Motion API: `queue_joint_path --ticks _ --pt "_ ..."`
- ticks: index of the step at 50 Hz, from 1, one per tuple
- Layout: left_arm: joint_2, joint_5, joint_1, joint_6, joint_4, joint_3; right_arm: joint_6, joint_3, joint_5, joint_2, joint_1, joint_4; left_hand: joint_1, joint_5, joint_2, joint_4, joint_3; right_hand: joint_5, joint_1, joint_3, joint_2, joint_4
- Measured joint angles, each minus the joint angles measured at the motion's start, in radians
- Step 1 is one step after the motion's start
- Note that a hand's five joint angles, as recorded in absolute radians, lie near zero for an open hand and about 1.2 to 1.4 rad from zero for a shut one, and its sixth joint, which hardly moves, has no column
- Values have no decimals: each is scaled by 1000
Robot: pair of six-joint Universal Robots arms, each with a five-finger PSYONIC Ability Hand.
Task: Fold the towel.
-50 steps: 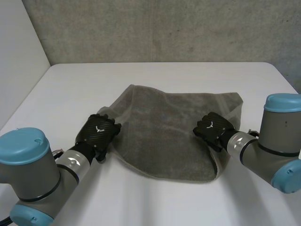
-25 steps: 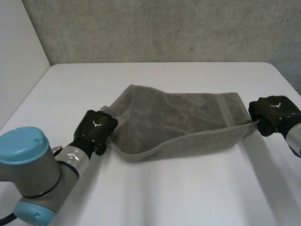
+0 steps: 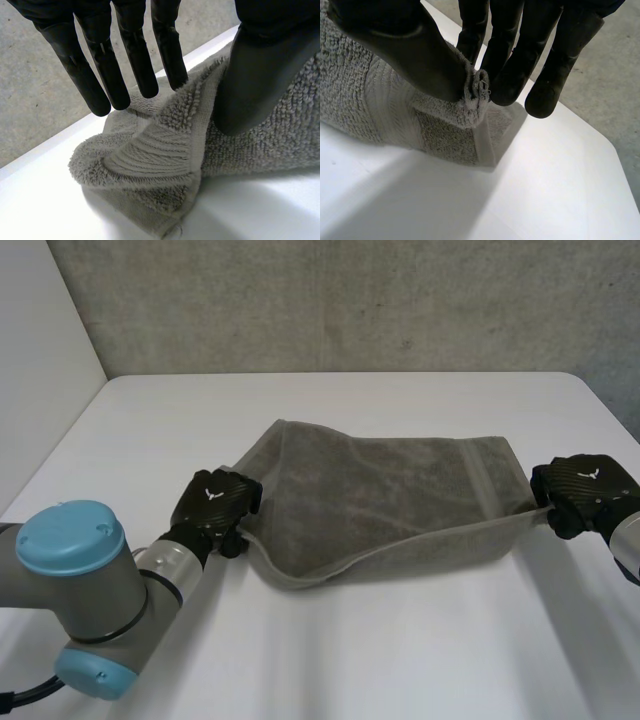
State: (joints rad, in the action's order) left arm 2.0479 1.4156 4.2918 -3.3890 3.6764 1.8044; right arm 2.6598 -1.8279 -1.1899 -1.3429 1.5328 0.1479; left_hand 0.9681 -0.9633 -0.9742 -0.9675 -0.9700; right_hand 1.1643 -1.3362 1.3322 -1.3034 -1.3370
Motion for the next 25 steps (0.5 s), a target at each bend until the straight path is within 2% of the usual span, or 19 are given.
queue_joint_path --ticks 8,18,21,22,25 --pt "59 47 1 -1 -1 -71 1 2 -1 0 -28 12 79 -80 -78 -80 -80 0 0 0 0 0" --pt "110 195 4 -12 -14 -142 3 6 -7 0 -47 36 90 -86 -85 -86 -89 0 0 0 0 0" --pt "93 212 6 -13 -16 -142 3 9 -11 -2 -46 39 280 -259 -273 -268 -284 0 0 0 0 0" --pt "75 216 7 -14 -16 -140 3 12 -13 -4 -45 39 424 -402 -414 -416 -429 0 0 0 0 0" --pt "20 217 11 -15 -18 -133 6 28 -21 -18 -39 34 475 -500 -527 -543 -556 0 0 0 0 0"
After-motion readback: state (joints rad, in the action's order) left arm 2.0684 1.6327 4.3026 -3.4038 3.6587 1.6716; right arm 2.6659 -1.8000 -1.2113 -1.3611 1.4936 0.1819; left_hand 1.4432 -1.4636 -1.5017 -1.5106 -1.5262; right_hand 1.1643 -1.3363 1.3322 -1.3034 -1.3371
